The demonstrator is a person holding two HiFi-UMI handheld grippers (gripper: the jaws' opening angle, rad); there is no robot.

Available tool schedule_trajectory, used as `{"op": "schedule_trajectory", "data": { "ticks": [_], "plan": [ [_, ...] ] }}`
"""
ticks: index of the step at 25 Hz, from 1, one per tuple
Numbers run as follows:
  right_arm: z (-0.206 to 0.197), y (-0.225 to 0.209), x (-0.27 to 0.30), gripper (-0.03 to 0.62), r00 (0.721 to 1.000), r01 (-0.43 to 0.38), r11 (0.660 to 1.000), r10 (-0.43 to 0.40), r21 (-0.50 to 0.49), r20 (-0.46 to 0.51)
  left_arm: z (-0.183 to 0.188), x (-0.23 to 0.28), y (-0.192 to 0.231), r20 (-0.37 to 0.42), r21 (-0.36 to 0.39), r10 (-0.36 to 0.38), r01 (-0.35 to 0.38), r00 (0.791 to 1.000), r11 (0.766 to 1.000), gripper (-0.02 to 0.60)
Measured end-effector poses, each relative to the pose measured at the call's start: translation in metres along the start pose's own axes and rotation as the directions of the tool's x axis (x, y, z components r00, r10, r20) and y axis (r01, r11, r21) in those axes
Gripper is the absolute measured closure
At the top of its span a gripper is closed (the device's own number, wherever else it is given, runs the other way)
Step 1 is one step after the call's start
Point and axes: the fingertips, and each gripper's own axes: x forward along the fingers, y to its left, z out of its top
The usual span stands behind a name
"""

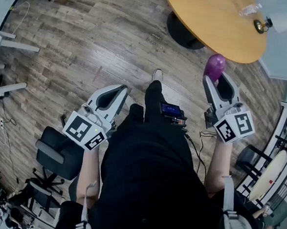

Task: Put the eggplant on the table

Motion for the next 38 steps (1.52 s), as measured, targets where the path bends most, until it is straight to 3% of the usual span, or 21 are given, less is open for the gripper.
{"op": "schedule_trajectory", "data": {
  "ticks": [10, 16, 38],
  "plan": [
    [0.009, -0.014, -0.01, 0.404, 0.999, -0.007, 1.0, 0.007, -0.014, 0.032, 0.009, 0.022, -0.021, -0.023, 0.025, -0.025, 0.026, 0.999, 0.999, 0.571],
    [0.017, -0.027, -0.001, 0.404, 0.999, -0.039, 0.999, 0.041, -0.038, 0.032, 0.005, 0.038, -0.018, -0.026, 0.003, -0.013, 0.013, 1.0, 1.0, 0.571],
    [0.052, -0.144, 0.062, 0.403, 0.991, -0.095, 0.995, 0.095, -0.002, 0.097, 0.068, 0.196, -0.001, -0.079, 0.072, -0.029, 0.035, 0.996, 0.997, 0.571]
  ]
}}
